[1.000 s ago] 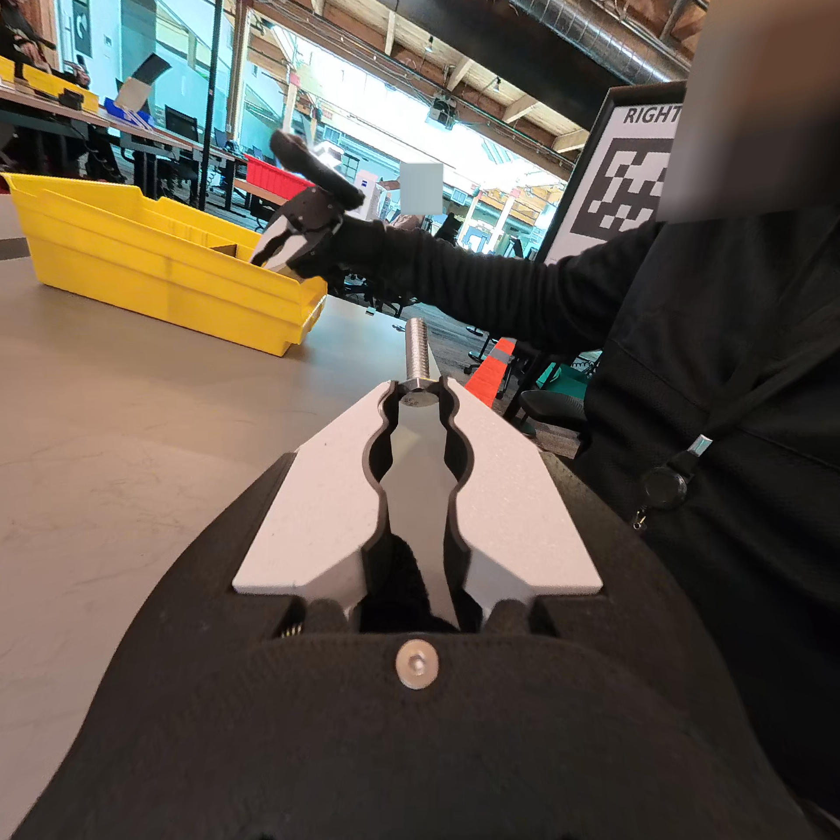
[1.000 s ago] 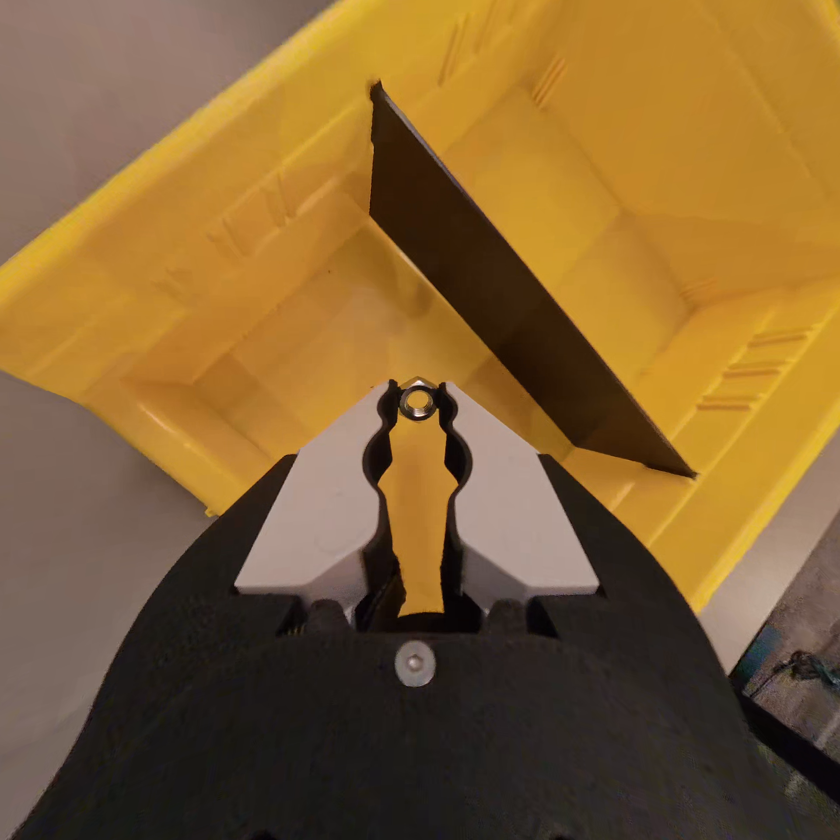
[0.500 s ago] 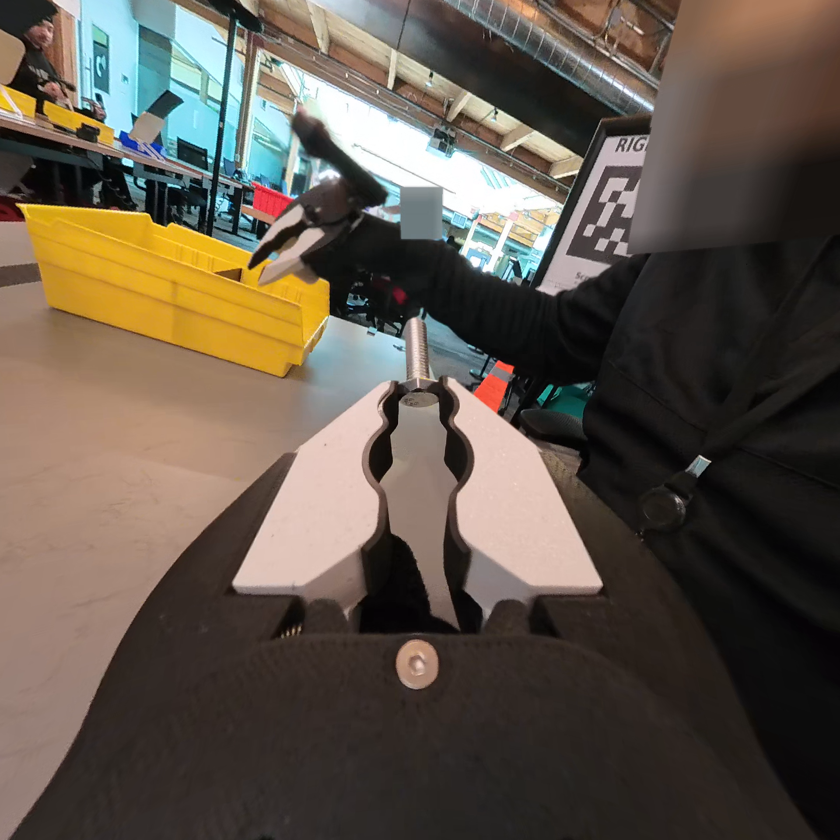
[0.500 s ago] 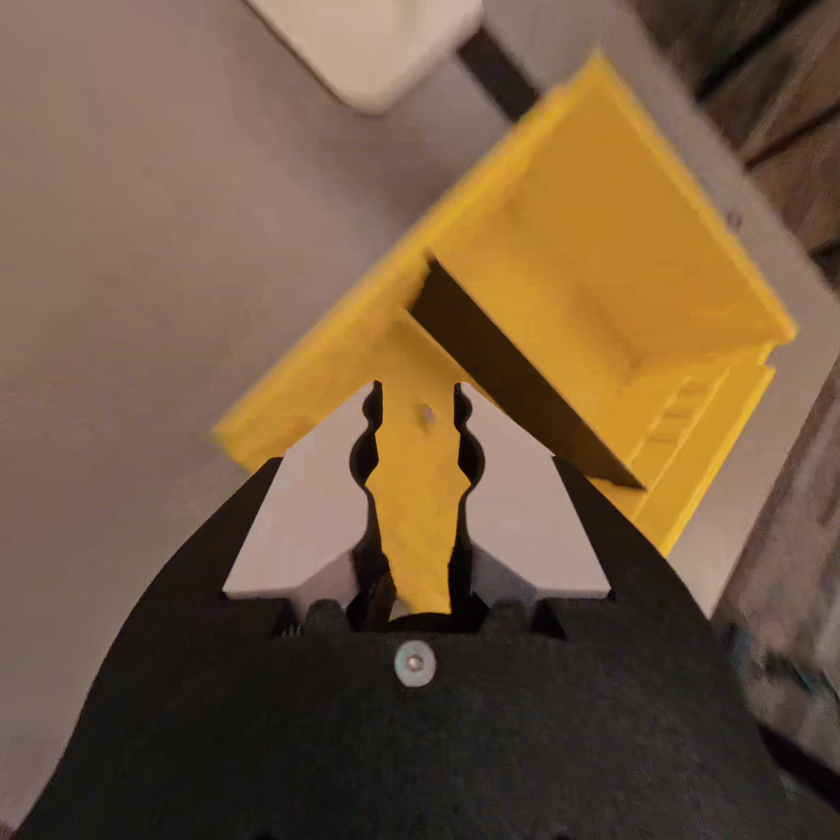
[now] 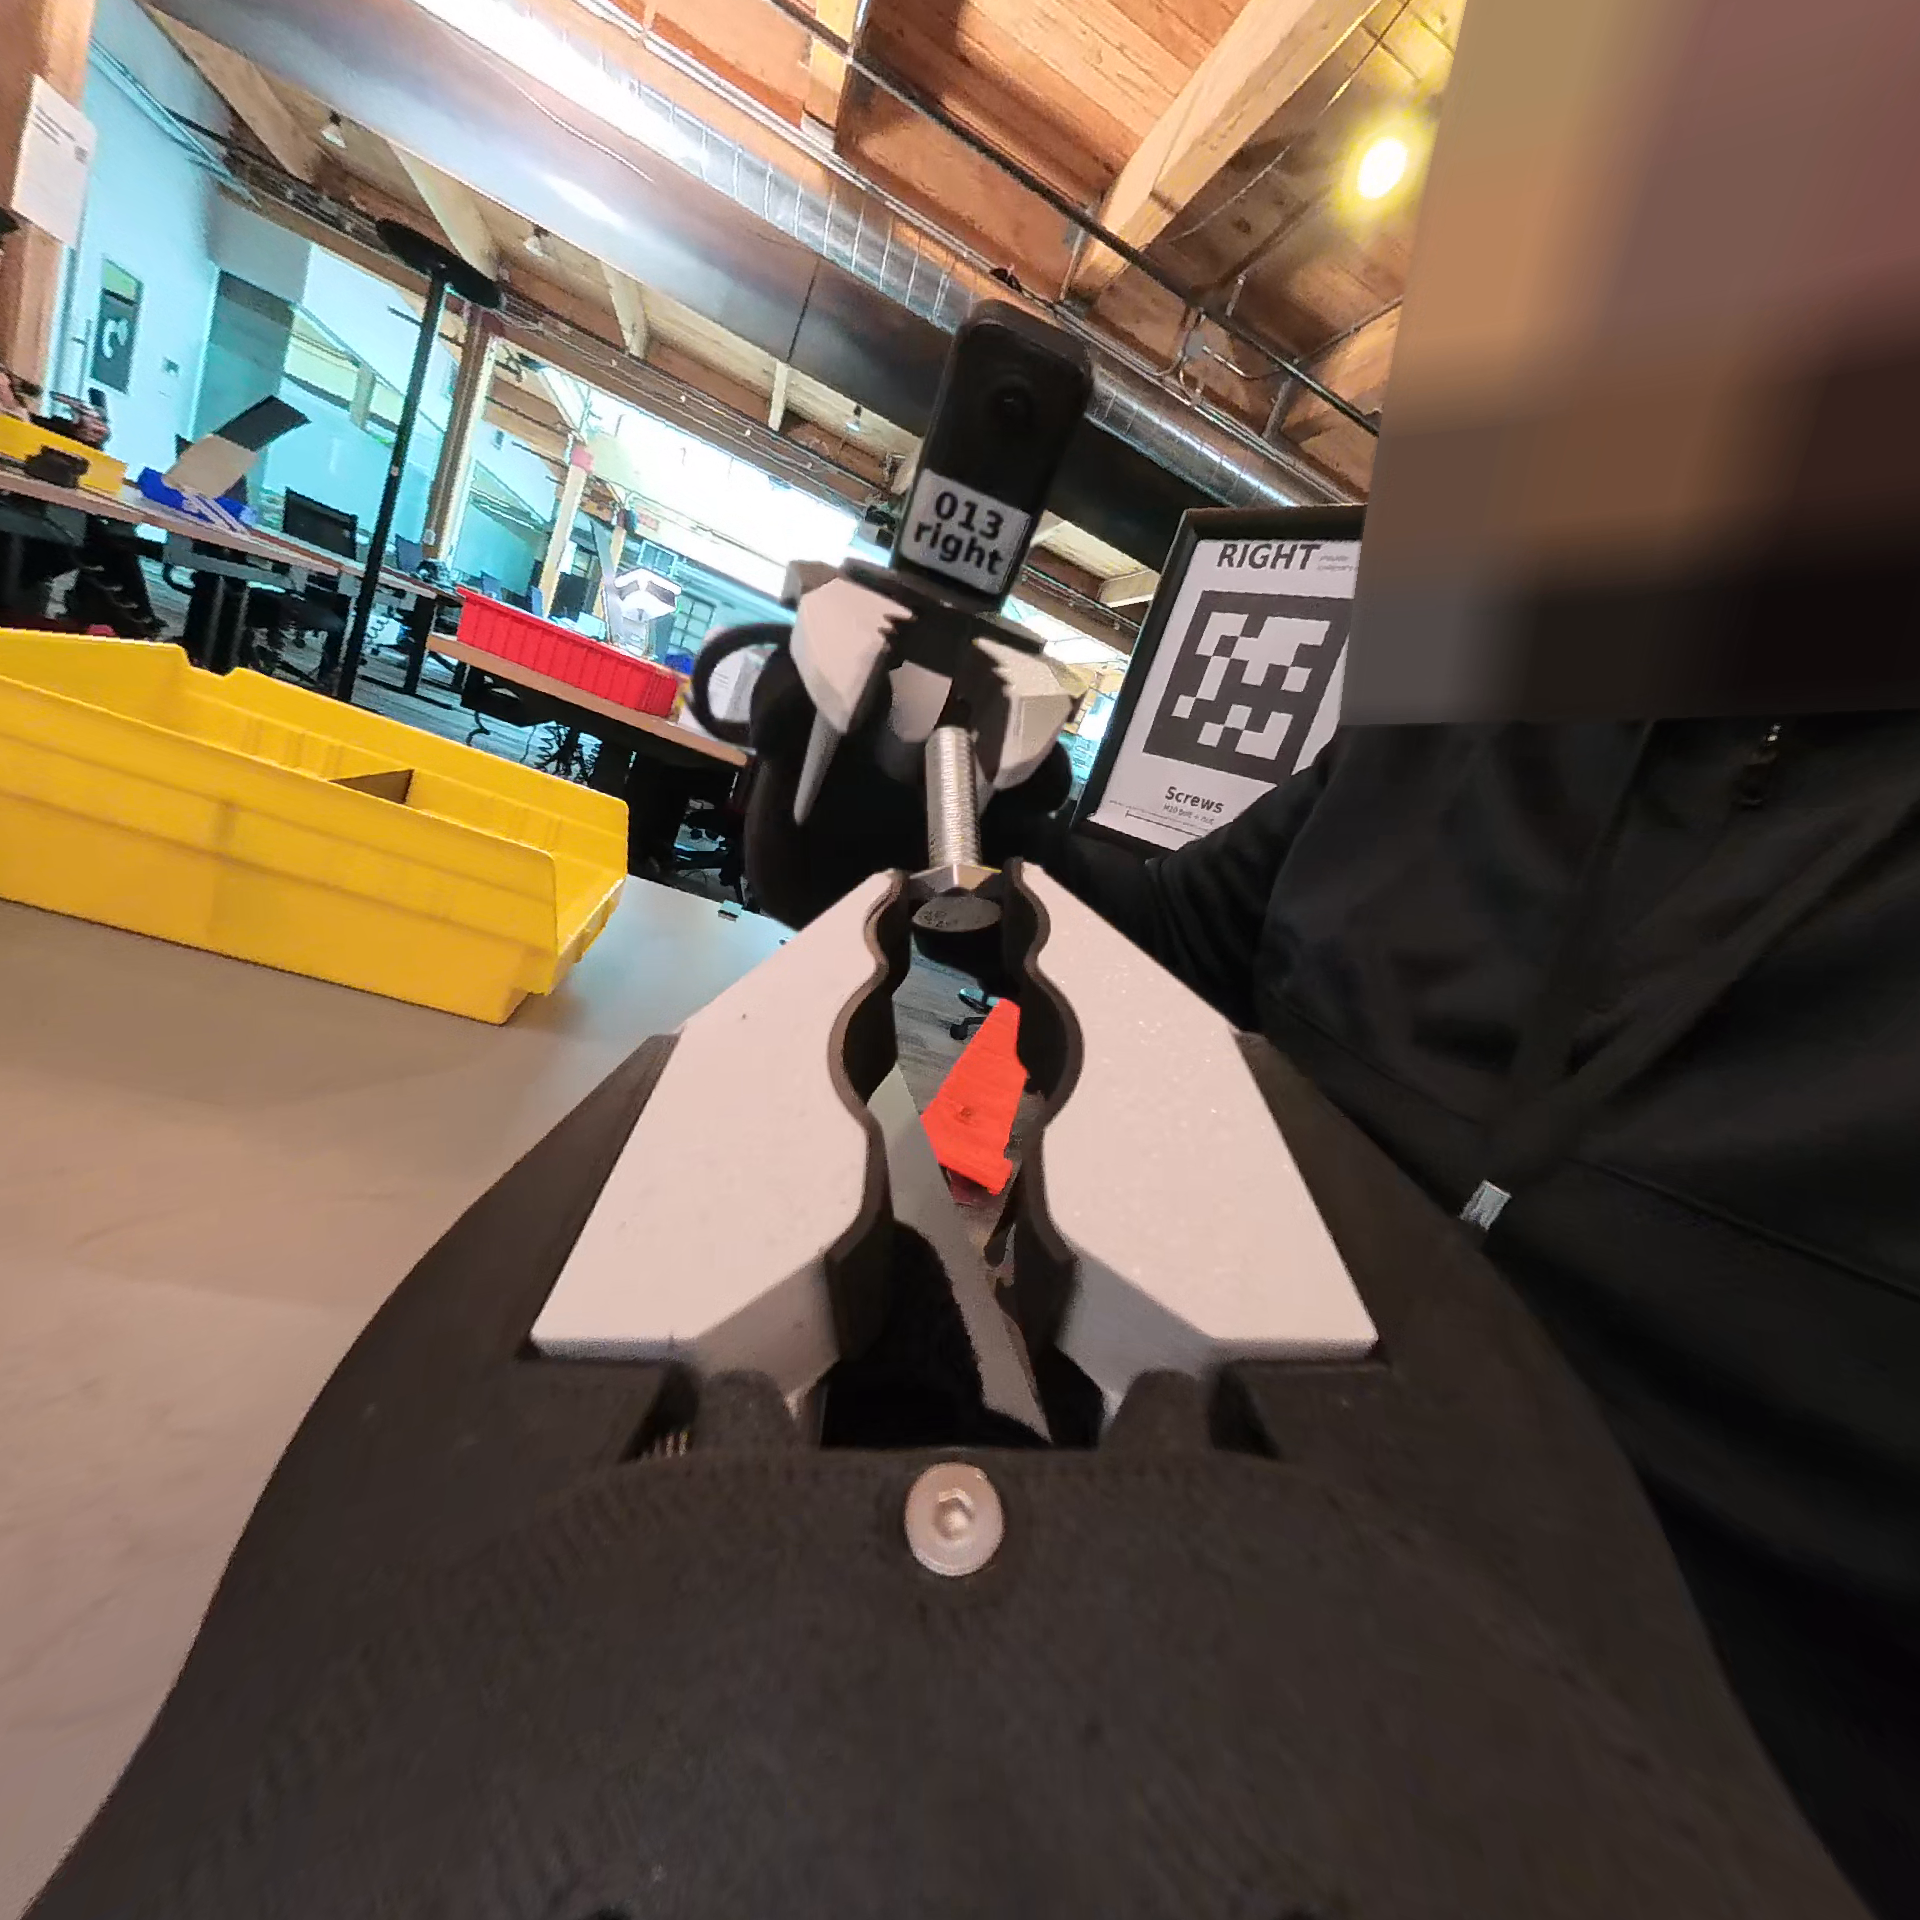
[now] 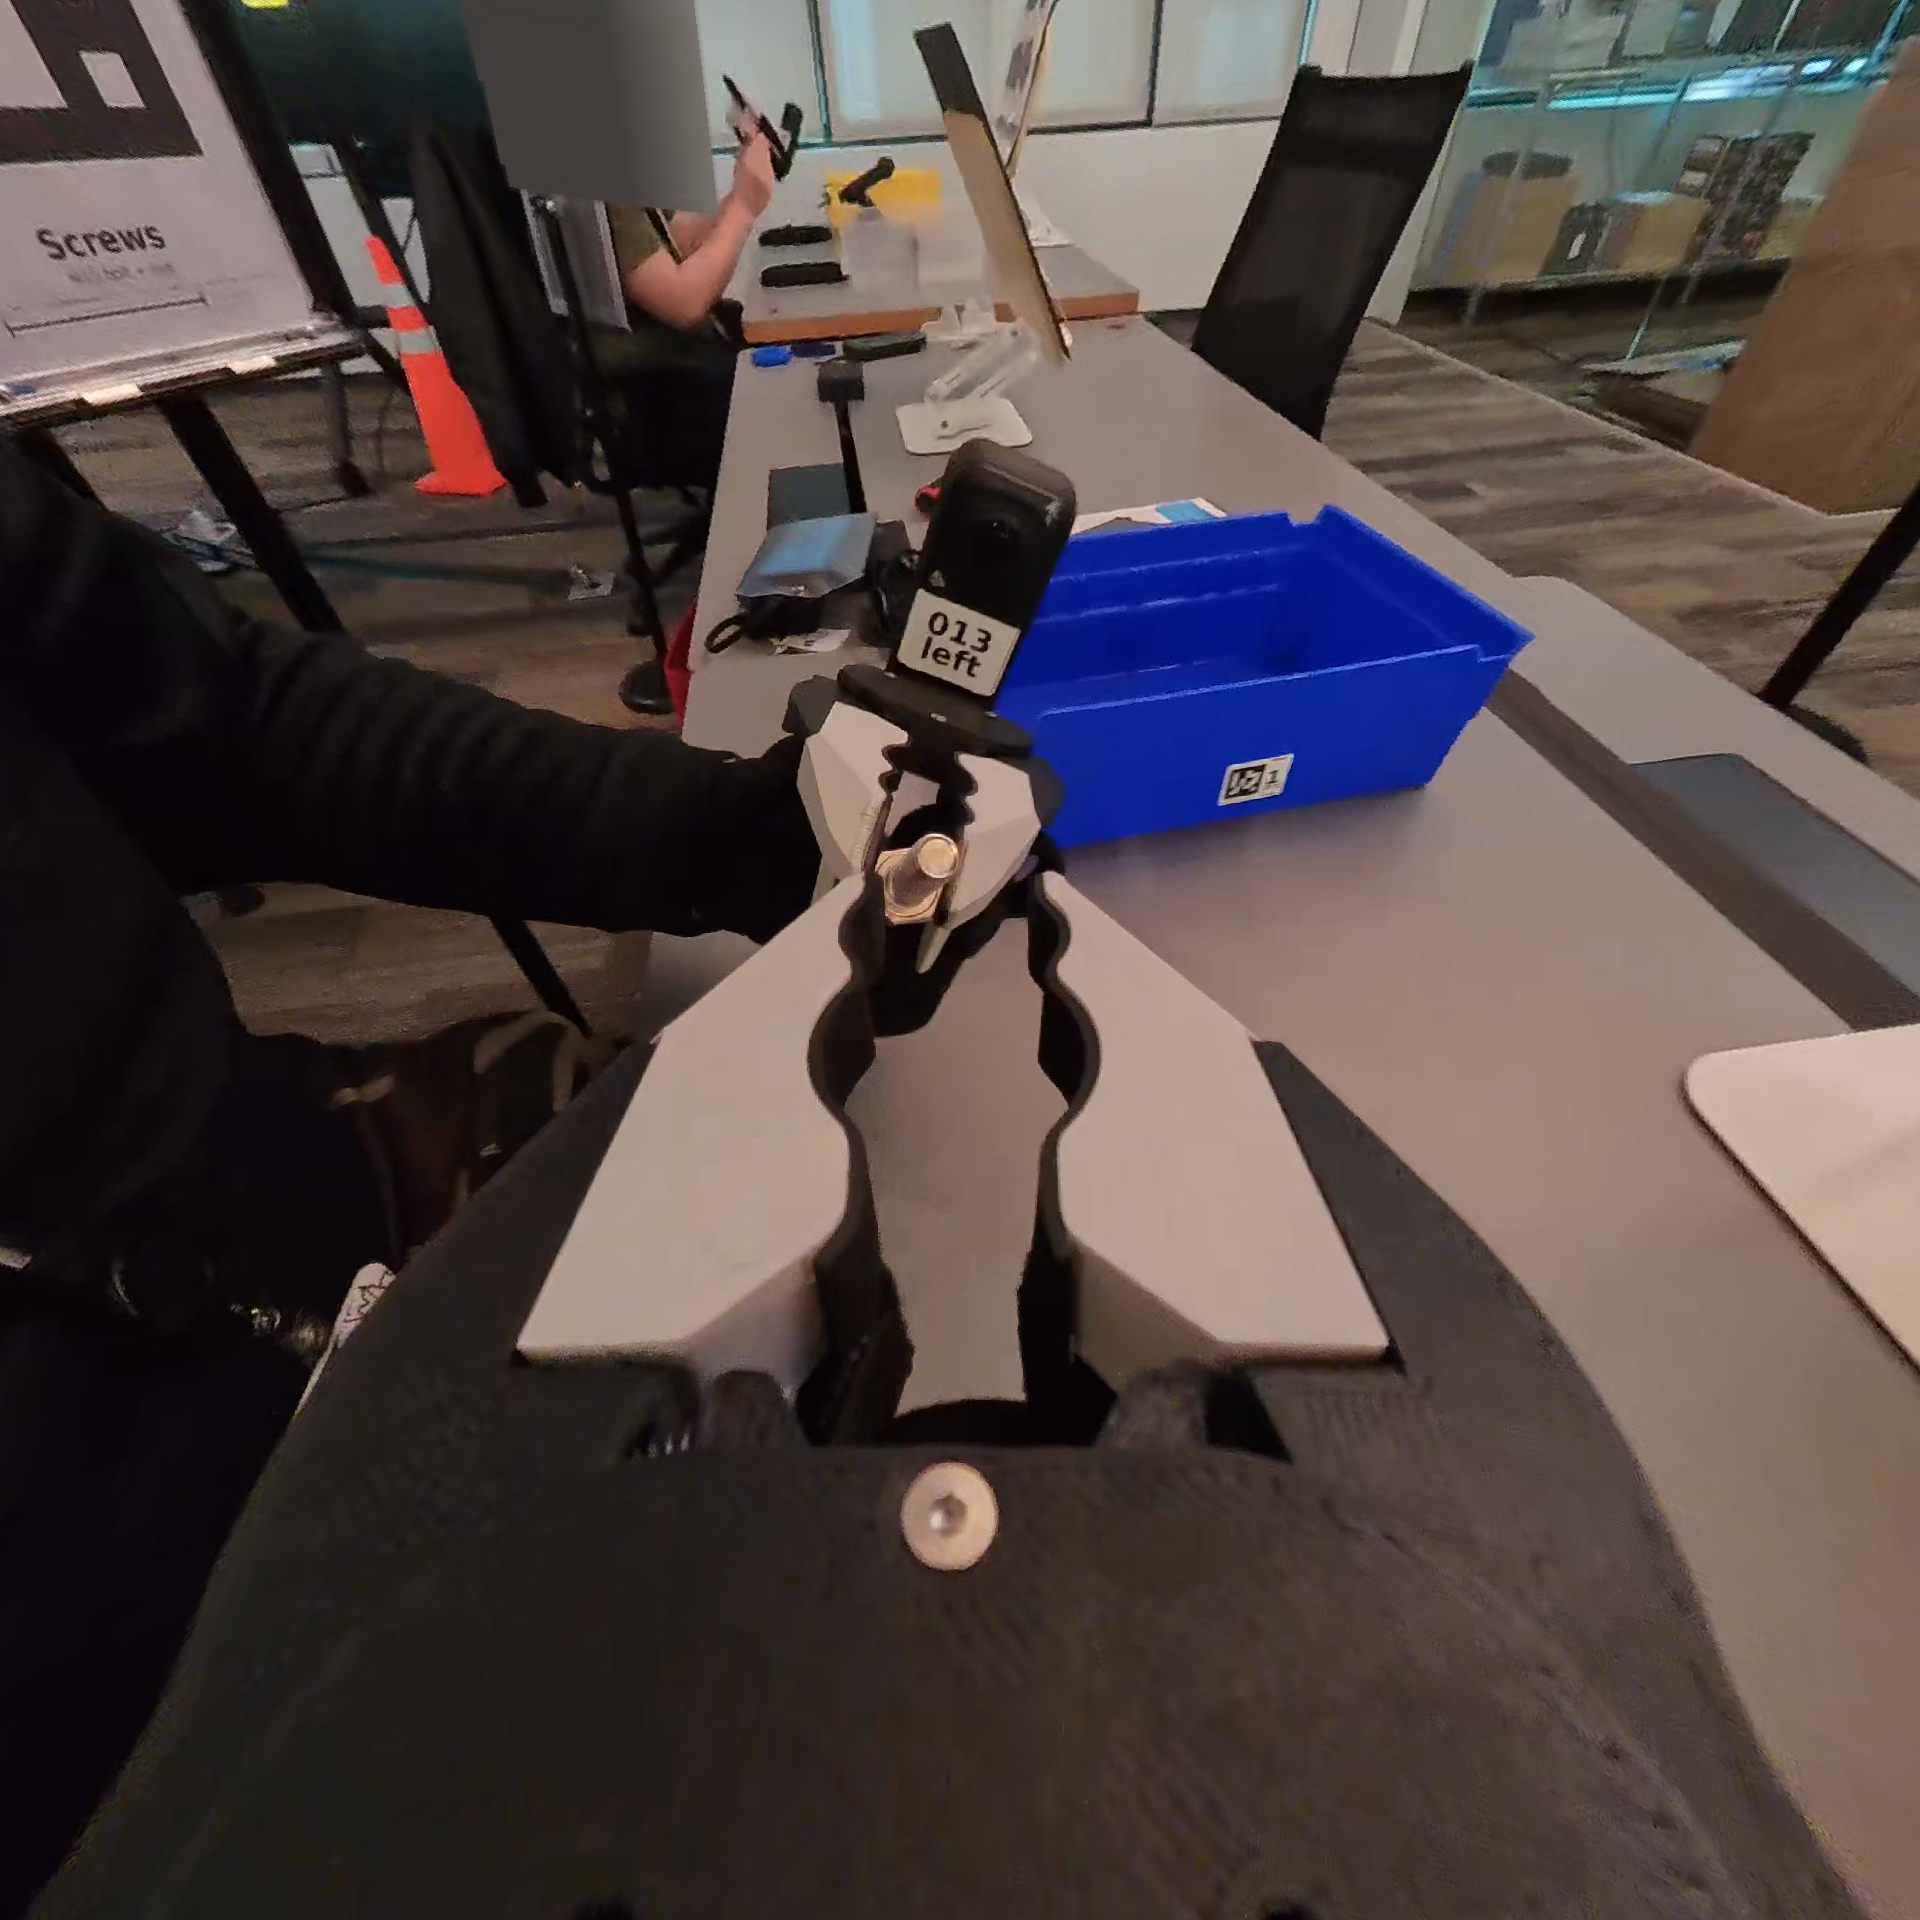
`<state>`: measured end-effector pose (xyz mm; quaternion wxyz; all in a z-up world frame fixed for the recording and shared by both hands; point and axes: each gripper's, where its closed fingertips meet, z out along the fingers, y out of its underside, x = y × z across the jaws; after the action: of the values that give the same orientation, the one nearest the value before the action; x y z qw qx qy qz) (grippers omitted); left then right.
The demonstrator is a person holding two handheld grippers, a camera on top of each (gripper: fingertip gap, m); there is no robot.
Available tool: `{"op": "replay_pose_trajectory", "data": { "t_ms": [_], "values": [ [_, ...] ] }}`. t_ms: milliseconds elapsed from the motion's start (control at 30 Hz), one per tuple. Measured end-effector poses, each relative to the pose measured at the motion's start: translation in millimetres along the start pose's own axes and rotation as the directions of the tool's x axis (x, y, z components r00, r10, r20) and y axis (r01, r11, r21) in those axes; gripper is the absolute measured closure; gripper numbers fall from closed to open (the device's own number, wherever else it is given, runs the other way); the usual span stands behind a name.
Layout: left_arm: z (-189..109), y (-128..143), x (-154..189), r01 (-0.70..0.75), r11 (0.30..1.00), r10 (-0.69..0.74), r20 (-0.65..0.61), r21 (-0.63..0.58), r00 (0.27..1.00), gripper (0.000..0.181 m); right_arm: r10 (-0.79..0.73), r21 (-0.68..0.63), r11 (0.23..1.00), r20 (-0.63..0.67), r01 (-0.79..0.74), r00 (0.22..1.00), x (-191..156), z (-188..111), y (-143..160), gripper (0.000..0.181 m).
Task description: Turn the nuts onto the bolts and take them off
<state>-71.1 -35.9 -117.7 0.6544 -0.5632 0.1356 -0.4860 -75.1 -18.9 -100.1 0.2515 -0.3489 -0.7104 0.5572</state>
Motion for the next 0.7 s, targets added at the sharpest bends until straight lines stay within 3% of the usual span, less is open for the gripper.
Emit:
{"op": "replay_pose_trajectory", "data": {
  "t_ms": [200, 333, 533, 600, 700],
  "values": [
    [3.7, 3.3, 2.7, 0.011, 1.000, -0.011, -0.032, -0.001, 0.999, 0.166, 0.054, 0.059, 0.997, 0.072, -0.058, 0.996, -10.6, 16.2, -2.9, 0.173],
    [3.1, 3.9, 3.0, 0.017, 1.000, -0.016, -0.035, 0.003, 0.999, 0.166, 0.071, 0.066, 0.995, 0.102, -0.078, 0.992, -11.1, 16.4, -1.8, 0.174],
    [7.2, -4.0, -2.8, 0.020, 0.999, -0.020, 0.001, 0.041, 1.000, 0.165, 0.055, 0.070, 0.996, 0.076, -0.061, 0.996, -5.5, 10.9, -7.3, 0.174],
    [6.4, -6.4, -8.0, 0.027, 0.998, -0.029, 0.033, 0.055, 0.999, 0.152, 0.049, 0.078, 0.995, 0.064, -0.054, 0.997, -3.1, 6.5, -12.0, 0.174],
    [2.9, -9.2, -13.3, 0.013, 0.998, -0.017, 0.074, 0.054, 0.997, 0.149, 0.031, 0.093, 0.995, 0.013, -0.032, 0.999, 10.7, -9.8, -22.3, 0.174]
  ]
}}
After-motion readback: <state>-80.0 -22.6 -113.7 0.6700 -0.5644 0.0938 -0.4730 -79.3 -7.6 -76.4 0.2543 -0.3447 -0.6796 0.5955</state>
